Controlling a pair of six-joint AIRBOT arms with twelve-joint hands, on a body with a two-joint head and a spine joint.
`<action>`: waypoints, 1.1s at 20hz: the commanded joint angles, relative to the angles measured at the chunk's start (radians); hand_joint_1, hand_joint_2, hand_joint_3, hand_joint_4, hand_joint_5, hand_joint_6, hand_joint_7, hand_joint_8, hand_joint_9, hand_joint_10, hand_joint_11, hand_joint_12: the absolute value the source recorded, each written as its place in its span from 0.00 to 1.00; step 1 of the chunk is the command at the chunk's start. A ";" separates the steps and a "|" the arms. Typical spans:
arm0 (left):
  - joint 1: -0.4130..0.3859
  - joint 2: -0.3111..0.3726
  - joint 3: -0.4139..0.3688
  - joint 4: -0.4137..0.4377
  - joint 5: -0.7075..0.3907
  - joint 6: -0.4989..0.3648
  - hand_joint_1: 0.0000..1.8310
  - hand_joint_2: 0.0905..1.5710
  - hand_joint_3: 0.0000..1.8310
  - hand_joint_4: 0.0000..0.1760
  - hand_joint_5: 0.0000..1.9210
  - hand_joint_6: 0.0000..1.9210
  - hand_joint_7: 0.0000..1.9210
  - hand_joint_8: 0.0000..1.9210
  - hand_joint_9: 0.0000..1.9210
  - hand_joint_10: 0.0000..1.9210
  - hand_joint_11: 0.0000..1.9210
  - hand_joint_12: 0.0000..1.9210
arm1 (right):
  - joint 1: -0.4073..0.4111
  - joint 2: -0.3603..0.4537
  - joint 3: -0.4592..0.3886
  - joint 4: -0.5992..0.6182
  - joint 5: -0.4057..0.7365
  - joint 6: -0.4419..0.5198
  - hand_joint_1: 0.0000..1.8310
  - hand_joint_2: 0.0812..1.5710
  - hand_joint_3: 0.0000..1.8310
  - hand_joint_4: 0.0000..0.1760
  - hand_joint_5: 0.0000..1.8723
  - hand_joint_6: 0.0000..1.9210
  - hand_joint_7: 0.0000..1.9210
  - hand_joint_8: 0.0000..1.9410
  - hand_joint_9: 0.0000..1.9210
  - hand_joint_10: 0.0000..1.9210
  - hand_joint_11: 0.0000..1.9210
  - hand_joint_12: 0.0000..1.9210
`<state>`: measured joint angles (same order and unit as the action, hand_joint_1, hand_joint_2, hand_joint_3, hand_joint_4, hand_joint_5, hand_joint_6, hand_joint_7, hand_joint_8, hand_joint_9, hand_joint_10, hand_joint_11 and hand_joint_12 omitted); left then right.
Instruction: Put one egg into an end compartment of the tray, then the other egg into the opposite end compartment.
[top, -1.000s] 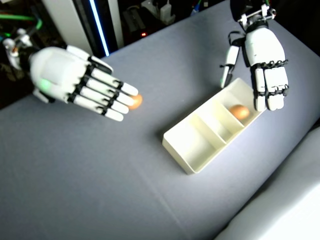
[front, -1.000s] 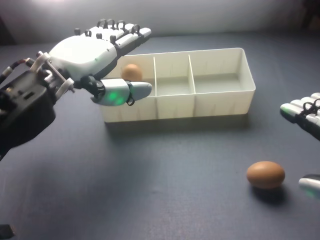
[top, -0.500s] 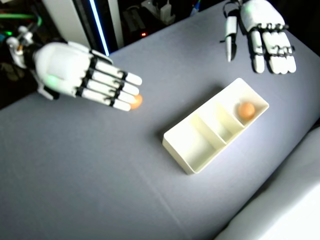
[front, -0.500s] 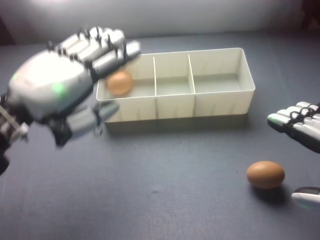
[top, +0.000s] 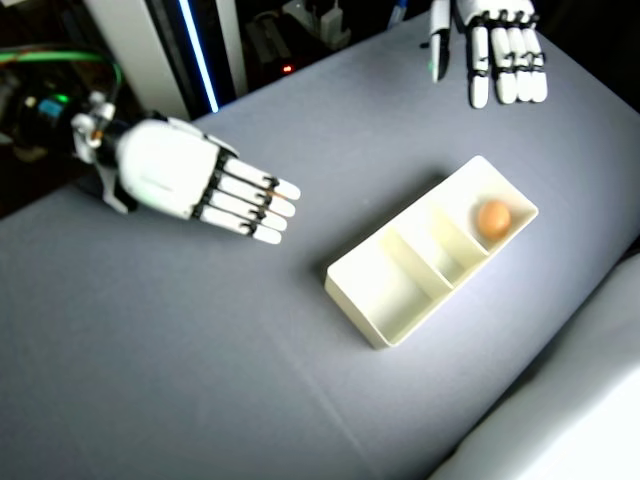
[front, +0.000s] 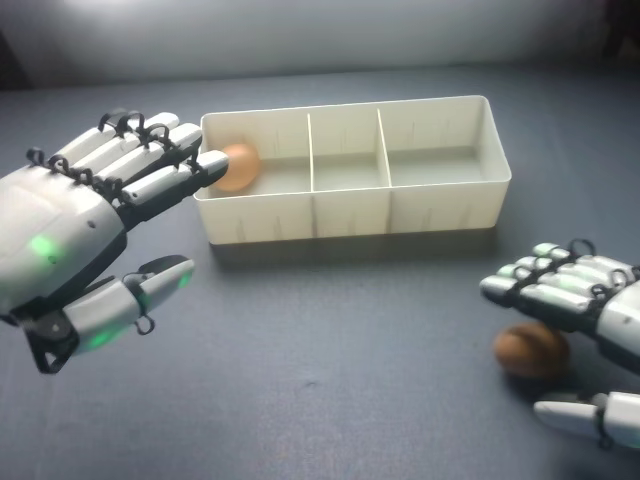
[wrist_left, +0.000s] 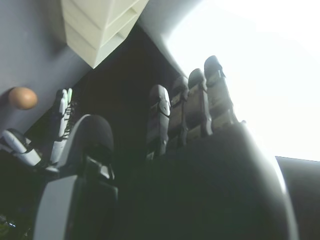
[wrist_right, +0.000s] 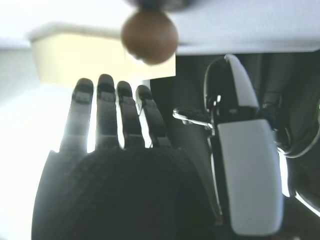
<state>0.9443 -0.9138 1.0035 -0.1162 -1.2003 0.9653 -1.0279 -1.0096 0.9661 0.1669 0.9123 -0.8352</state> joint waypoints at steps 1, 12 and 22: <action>0.001 0.016 -0.001 -0.010 -0.170 -0.004 0.29 0.93 0.00 0.13 0.12 0.00 0.07 0.00 0.03 0.01 0.00 0.37 | 0.014 -0.006 0.007 -0.010 0.074 0.003 0.40 0.81 0.00 0.00 0.21 0.03 0.24 0.03 0.10 0.21 0.00 0.61; 0.059 0.039 -0.023 -0.032 -0.239 -0.010 0.43 0.91 0.00 0.00 0.16 0.00 0.10 0.00 0.06 0.02 0.00 0.46 | 0.176 0.048 0.007 -0.088 0.166 -0.023 0.63 0.83 0.00 0.00 0.29 0.76 0.44 0.84 0.57 0.87 0.57 0.97; 0.072 0.034 -0.022 -0.038 -0.237 -0.015 0.40 0.91 0.00 0.07 0.14 0.00 0.07 0.00 0.05 0.01 0.00 0.50 | 0.439 -0.042 0.186 -0.044 0.063 -0.059 0.63 0.83 0.00 0.00 0.28 0.79 0.38 0.81 0.40 0.80 0.36 0.95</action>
<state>1.0203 -0.8825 0.9817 -0.1505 -1.3094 0.9524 -0.5938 -1.0588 1.1580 0.1188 0.8661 -0.8936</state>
